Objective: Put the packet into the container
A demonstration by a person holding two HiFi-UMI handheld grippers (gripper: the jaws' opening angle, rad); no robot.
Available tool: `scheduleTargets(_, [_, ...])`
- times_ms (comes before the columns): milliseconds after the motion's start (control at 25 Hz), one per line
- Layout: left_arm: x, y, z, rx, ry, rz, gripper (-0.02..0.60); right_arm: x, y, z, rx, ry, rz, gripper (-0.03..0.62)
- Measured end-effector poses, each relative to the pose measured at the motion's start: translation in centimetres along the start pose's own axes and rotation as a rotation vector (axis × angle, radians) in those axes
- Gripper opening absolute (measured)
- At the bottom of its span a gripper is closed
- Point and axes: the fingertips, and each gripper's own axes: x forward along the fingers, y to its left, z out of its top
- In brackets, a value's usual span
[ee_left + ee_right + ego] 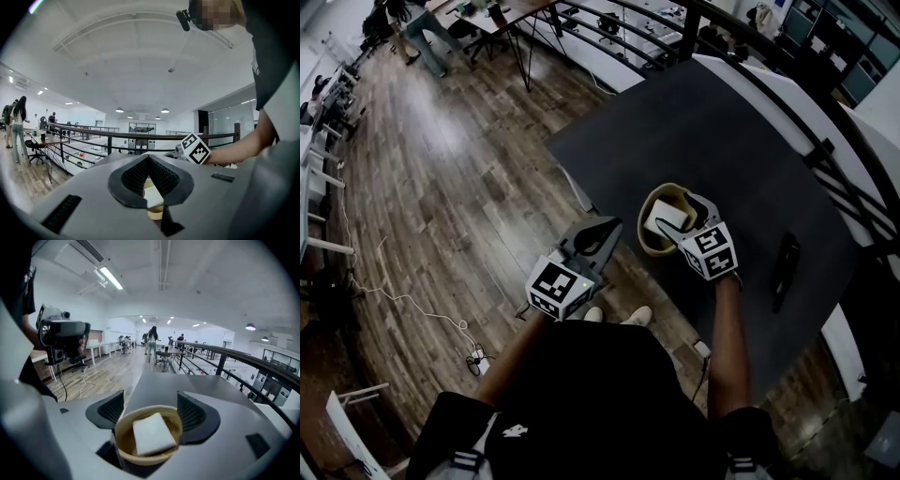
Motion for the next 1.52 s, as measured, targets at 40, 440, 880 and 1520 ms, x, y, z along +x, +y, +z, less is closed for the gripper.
scheduleTargets(40, [0.1, 0.0, 0.1, 0.000, -0.004, -0.006, 0.005, -0.8, 0.2, 1.1, 0.004, -0.037, -0.017, 0.341])
scheduleTargets(440, [0.5, -0.3, 0.8, -0.008, -0.035, -0.051, 0.005, -7.4, 2.3, 7.8, 0.116, -0.337, -0.154, 0.090])
scheduleTargets(880, [1.1, -1.1, 1.6, -0.014, -0.055, -0.106, 0.005, -10.7, 4.0, 8.4, 0.160, -0.438, -0.235, 0.003])
scheduleTargets(1520, [1.6, -1.4, 1.9, -0.025, -0.077, -0.118, 0.005, -11.2, 5.1, 8.1, 0.211, -0.500, -0.275, 0.003])
